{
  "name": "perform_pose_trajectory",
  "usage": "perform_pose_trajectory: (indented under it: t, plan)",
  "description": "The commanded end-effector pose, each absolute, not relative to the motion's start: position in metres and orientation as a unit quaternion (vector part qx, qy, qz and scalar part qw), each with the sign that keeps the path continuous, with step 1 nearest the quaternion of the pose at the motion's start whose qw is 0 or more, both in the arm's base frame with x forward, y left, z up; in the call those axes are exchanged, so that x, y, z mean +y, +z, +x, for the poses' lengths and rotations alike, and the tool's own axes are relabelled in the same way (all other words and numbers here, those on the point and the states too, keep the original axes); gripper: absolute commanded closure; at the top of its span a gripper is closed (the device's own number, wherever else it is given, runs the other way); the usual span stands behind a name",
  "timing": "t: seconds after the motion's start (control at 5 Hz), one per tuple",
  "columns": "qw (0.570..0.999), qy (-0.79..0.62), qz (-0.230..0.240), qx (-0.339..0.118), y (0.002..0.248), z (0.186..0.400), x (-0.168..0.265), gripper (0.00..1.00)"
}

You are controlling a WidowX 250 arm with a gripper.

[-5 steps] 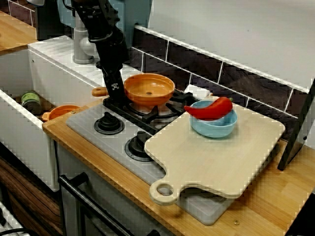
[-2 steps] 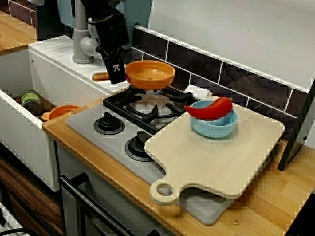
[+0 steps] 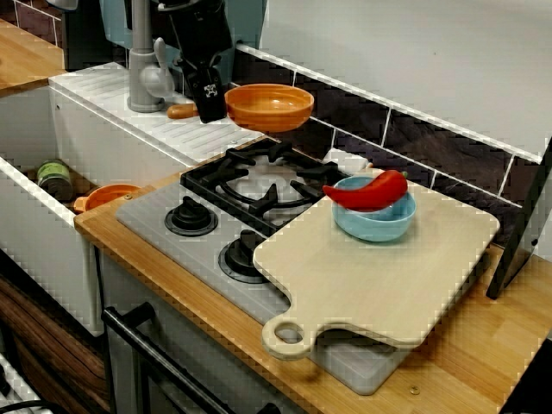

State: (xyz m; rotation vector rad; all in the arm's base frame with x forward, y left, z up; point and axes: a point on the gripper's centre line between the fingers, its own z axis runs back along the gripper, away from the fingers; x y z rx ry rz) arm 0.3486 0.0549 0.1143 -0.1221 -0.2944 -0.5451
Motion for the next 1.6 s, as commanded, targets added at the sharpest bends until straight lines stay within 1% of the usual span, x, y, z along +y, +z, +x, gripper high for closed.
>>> perform_pose_trajectory:
  t: [0.0,0.2,0.4,0.6,0.8,1.0,1.2,1.4]
  plan:
    - [0.945,-0.270,-0.054,-0.179,0.152,0.359,0.053,1.00]
    - [0.944,-0.269,-0.060,-0.184,0.166,0.363,0.055,1.00]
    - [0.942,-0.269,-0.065,-0.189,0.178,0.362,0.053,1.00]
    - [0.942,-0.268,-0.071,-0.191,0.185,0.363,0.053,1.00]
    - [0.941,-0.268,-0.076,-0.192,0.194,0.370,0.056,1.00]
    - [0.940,-0.270,-0.081,-0.190,0.198,0.368,0.057,1.00]
    - [0.943,-0.272,-0.071,-0.179,0.183,0.368,0.056,1.00]
    - [0.946,-0.273,-0.051,-0.169,0.148,0.363,0.050,1.00]
